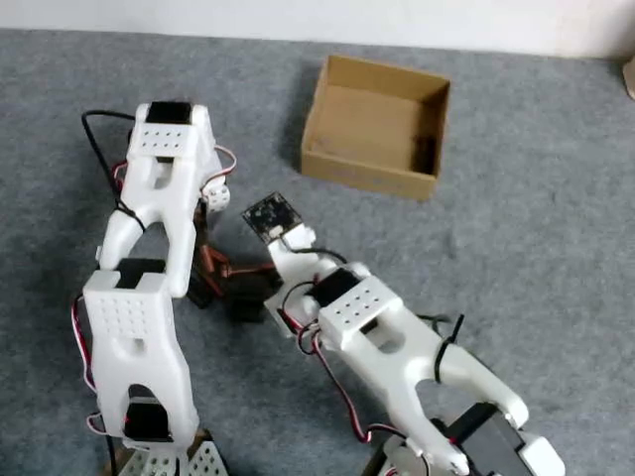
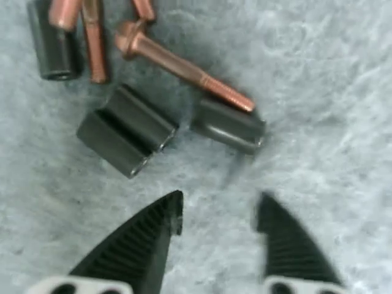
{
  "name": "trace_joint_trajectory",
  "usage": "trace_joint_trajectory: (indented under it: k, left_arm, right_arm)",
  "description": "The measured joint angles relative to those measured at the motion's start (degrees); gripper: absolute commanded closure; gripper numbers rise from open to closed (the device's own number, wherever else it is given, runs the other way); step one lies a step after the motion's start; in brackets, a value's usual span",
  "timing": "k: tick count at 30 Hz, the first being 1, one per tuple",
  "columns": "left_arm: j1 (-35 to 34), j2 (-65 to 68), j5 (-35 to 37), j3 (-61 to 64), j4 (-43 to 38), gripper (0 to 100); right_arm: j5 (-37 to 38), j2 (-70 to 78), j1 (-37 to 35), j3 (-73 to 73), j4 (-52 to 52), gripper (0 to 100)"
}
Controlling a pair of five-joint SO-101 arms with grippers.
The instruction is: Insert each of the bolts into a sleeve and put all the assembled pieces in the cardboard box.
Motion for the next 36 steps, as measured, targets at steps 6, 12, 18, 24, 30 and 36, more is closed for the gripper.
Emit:
trace_joint_trajectory:
  k: [6,12,18,24,30,36]
  left_arm:
    - [0.00,0.00,-0.35,0.00,0.00,100]
    - [0.00,0.00,-0.35,0.00,0.00,100]
    - [0.00,0.00,-0.35,0.00,0.00,100]
    - [-1.14,0.00,-0.35,0.00,0.00,100]
    - [-2.20,0.00,-0.35,0.00,0.00,100]
    - [-2.11,0.00,-0.53,0.00,0.00,100]
  right_arm:
    - [10.02,0.00,3.52,0.00,-0.26,66.6]
    - [17.32,1.76,3.87,-0.09,-4.75,66.6]
    - [22.59,14.24,2.90,-6.15,-5.19,66.6]
    - [24.44,18.55,2.46,-9.58,-5.19,66.6]
    - [25.76,18.90,1.76,-9.58,-5.36,73.1]
    - [27.34,18.90,1.67,-9.58,-5.36,84.3]
